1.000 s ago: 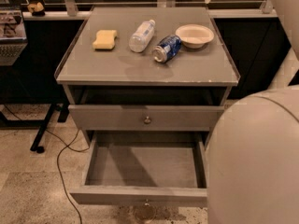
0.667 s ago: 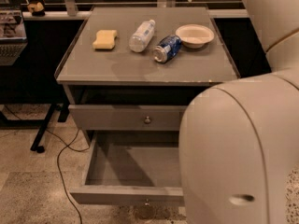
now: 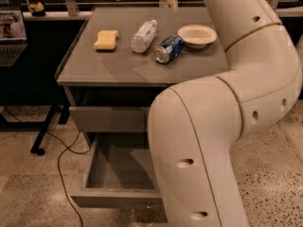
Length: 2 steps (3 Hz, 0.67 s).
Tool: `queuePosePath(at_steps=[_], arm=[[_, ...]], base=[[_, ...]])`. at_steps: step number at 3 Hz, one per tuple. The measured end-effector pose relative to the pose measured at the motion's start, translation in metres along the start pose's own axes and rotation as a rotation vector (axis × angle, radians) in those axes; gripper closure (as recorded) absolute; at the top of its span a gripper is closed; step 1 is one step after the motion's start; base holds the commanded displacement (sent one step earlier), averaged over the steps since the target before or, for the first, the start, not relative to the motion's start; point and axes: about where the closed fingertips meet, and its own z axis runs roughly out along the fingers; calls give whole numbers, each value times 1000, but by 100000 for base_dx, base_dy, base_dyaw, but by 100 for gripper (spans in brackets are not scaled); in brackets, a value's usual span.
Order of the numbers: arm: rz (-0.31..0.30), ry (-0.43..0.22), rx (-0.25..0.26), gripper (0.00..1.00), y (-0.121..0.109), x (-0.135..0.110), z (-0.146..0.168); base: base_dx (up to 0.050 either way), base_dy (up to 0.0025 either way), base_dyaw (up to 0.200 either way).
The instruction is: Place blue plastic bottle into middle drawer
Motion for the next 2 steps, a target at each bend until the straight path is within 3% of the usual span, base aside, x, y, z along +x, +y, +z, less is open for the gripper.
queuePosePath(at_steps=[2], arm=[[93, 82, 46, 0, -22, 16, 43]], base=[[0, 0, 0]])
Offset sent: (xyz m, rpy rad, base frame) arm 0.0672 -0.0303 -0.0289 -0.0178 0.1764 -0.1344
